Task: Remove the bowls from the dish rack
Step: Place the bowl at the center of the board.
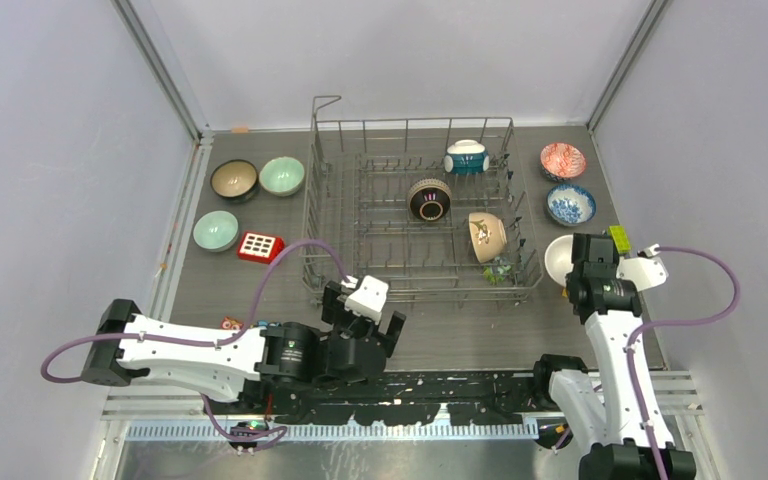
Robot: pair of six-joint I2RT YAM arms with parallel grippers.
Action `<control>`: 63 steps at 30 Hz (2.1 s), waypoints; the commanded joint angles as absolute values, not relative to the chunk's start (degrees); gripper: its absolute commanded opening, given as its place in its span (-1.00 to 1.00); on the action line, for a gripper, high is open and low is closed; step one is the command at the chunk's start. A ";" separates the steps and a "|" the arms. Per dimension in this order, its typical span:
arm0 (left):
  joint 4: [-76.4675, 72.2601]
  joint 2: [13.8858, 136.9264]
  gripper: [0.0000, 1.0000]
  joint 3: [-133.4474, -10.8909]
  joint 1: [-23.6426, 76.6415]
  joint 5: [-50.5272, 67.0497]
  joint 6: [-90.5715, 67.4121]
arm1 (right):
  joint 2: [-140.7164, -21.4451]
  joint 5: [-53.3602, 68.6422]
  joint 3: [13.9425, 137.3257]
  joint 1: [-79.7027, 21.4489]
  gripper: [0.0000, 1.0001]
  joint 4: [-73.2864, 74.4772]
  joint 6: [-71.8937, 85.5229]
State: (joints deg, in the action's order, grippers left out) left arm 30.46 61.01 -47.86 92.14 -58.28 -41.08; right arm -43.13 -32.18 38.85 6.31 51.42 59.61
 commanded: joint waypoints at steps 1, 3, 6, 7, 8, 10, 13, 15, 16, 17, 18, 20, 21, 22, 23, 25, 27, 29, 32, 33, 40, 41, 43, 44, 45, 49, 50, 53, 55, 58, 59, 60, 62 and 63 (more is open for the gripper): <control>25.40 61.15 1.00 -49.07 92.03 -61.45 -38.50 | -45.54 -36.07 42.79 6.04 -0.99 44.81 57.72; 23.03 61.09 0.99 -48.27 91.87 -60.14 -36.85 | -47.61 -34.89 43.59 6.70 -0.99 42.63 57.42; 20.79 61.36 0.99 -47.75 91.63 -59.22 -34.91 | -51.65 -32.09 44.83 8.68 -0.99 38.59 58.04; 20.23 61.54 0.99 -47.73 91.47 -59.15 -34.13 | -53.16 -31.22 45.34 9.25 -0.99 37.60 58.32; 19.78 61.81 0.99 -47.80 91.30 -58.93 -33.36 | -54.59 -30.62 45.73 9.64 -0.99 36.38 58.61; 18.69 62.26 0.99 -47.85 90.96 -58.51 -31.60 | -57.10 -29.75 46.40 9.95 -0.99 34.17 58.69; 16.56 63.09 0.99 -47.62 90.11 -57.67 -29.63 | -61.28 -29.06 46.80 10.06 -0.99 32.39 59.03; 15.98 63.64 0.99 -47.75 89.24 -56.33 -29.28 | -63.33 -28.49 46.35 10.05 -0.99 31.28 59.35; 15.84 63.90 0.99 -47.73 88.74 -55.51 -29.32 | -64.17 -28.09 45.82 10.06 -0.99 30.28 59.38; 15.69 64.09 1.00 -47.72 88.38 -54.94 -29.40 | -64.92 -27.84 45.24 10.08 -0.99 29.17 59.40; 15.58 64.34 1.00 -47.72 88.07 -54.45 -29.44 | -65.88 -27.59 44.81 10.13 -0.99 28.39 59.47; 15.63 64.67 0.99 -47.72 87.87 -53.48 -29.46 | -67.75 -27.14 44.42 10.16 -0.99 27.25 59.70; 15.76 64.83 0.99 -47.79 87.75 -53.17 -29.45 | -68.64 -26.96 44.07 10.19 -0.99 26.54 59.75; 15.98 64.99 0.99 -47.85 87.71 -52.80 -29.32 | -69.38 -26.91 43.77 10.16 -0.99 25.80 59.91; 16.21 65.10 0.99 -47.96 87.74 -52.72 -29.21 | -70.03 -27.09 43.50 10.19 -0.99 25.27 60.13; 16.61 65.42 1.00 -48.15 87.58 -52.63 -29.08 | -71.24 -27.31 43.29 10.28 -0.99 24.68 60.37; 16.68 65.67 0.99 -48.25 87.39 -52.25 -29.13 | -72.40 -27.91 43.56 10.35 -0.99 24.94 60.21; 16.84 65.97 0.99 -48.53 87.28 -51.92 -29.53 | -73.48 -28.25 43.97 10.96 -0.99 26.08 59.92; 17.27 66.33 0.99 -48.82 87.28 -51.23 -30.57 | -74.02 -28.34 43.70 12.22 -0.99 26.73 59.34; 17.56 66.48 0.99 -48.97 87.28 -51.04 -30.86 | -73.90 -28.23 43.28 12.68 -0.99 26.61 59.13; 19.01 67.26 0.99 -49.81 87.28 -50.84 -31.76 | -74.65 -27.35 41.65 14.73 -0.99 26.64 58.37; 19.12 67.32 0.99 -49.95 87.28 -50.66 -31.96 | -74.84 -27.25 41.35 14.99 -0.99 26.49 58.44; 19.56 67.49 0.99 -50.16 87.28 -50.45 -32.47 | -75.12 -26.74 40.74 15.28 -0.97 25.94 58.43; 19.81 67.56 0.99 -50.25 87.34 -50.39 -32.79 | -75.26 -26.31 40.55 15.46 -0.92 25.70 58.27; 20.07 67.66 0.99 -50.35 87.28 -50.41 -33.05 | -75.31 -25.95 40.42 15.54 -0.85 25.55 58.04; 21.14 67.84 0.99 -50.82 87.28 -50.21 -33.66 | -74.35 -24.80 40.30 15.60 -0.44 25.55 57.28; 21.36 67.82 0.99 -51.00 87.28 -50.19 -33.66 | -73.65 -24.33 40.51 15.57 -0.32 25.83 57.10; 22.09 67.67 0.99 -51.89 87.32 -50.50 -33.46 | -70.87 -23.74 42.28 15.57 0.02 27.89 56.78; 22.56 67.44 0.99 -52.46 87.28 -50.49 -33.09 | -68.94 -24.44 44.25 15.64 0.26 30.56 56.81; 23.12 67.23 0.99 -53.43 87.28 -50.08 -32.19 | -66.30 -25.04 48.19 15.62 0.47 35.69 56.72; 23.30 67.16 0.99 -53.92 87.28 -49.97 -31.71 | -64.78 -24.99 49.50 15.61 0.54 37.11 56.58; 23.81 67.15 0.99 -54.50 87.25 -49.93 -31.15 | -63.47 -24.89 50.86 15.56 0.58 38.56 56.21; 24.81 67.15 0.99 -55.95 87.19 -50.01 -29.97 | -60.65 -24.23 53.75 15.58 0.62 41.12 55.18; 25.16 67.07 0.99 -56.74 87.14 -49.88 -29.16 | -59.20 -23.70 55.53 15.47 0.63 42.43 54.40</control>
